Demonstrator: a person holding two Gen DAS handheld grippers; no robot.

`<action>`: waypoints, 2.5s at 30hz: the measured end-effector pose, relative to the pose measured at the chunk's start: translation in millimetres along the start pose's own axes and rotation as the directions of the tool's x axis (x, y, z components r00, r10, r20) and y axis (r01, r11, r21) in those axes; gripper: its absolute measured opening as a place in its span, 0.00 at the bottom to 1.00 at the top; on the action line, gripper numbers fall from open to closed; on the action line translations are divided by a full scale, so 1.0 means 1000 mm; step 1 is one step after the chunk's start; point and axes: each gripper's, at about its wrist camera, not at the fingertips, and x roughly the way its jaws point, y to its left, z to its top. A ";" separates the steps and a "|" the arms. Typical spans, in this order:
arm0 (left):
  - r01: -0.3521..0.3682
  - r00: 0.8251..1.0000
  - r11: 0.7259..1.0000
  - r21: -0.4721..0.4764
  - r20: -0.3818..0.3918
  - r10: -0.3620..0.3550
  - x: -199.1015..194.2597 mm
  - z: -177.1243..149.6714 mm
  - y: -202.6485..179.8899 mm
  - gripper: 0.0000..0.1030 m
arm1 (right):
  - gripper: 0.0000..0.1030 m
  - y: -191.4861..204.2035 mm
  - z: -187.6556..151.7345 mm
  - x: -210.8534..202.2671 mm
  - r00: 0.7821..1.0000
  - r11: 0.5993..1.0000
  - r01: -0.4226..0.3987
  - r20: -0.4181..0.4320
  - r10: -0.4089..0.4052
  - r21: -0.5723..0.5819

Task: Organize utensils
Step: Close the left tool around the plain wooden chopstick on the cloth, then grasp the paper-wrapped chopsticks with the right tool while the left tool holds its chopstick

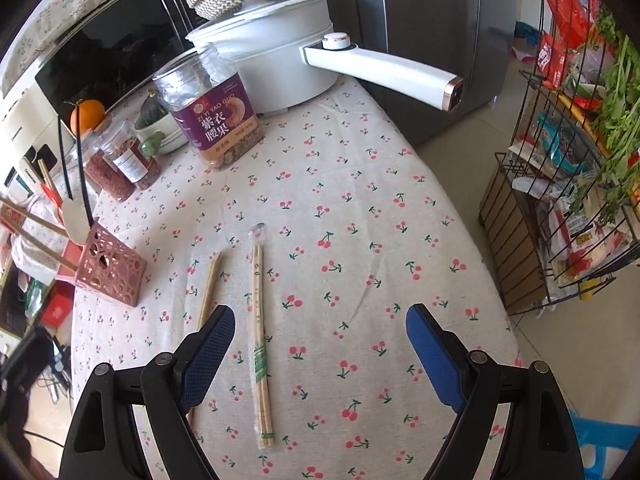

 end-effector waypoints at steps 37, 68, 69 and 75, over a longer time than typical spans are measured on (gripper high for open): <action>-0.102 0.977 0.994 0.024 -0.185 0.105 0.071 0.000 -0.019 0.12 | 0.86 -0.024 -0.008 -0.009 1.000 0.999 0.003 -0.019 -0.002 0.044; -0.012 0.981 0.987 -0.160 0.189 0.042 -0.053 -0.002 0.065 0.12 | 0.27 0.086 0.009 0.109 0.977 0.980 0.124 -0.156 -0.149 -0.157; -0.013 0.982 0.987 -0.162 0.186 0.043 -0.053 -0.003 0.066 0.12 | 0.22 0.087 0.009 0.110 0.977 0.981 0.116 -0.159 -0.141 -0.155; -0.031 0.984 0.983 -0.179 0.166 0.061 -0.052 -0.006 0.071 0.12 | 0.10 0.095 0.005 0.110 0.979 0.980 0.104 -0.153 -0.131 -0.172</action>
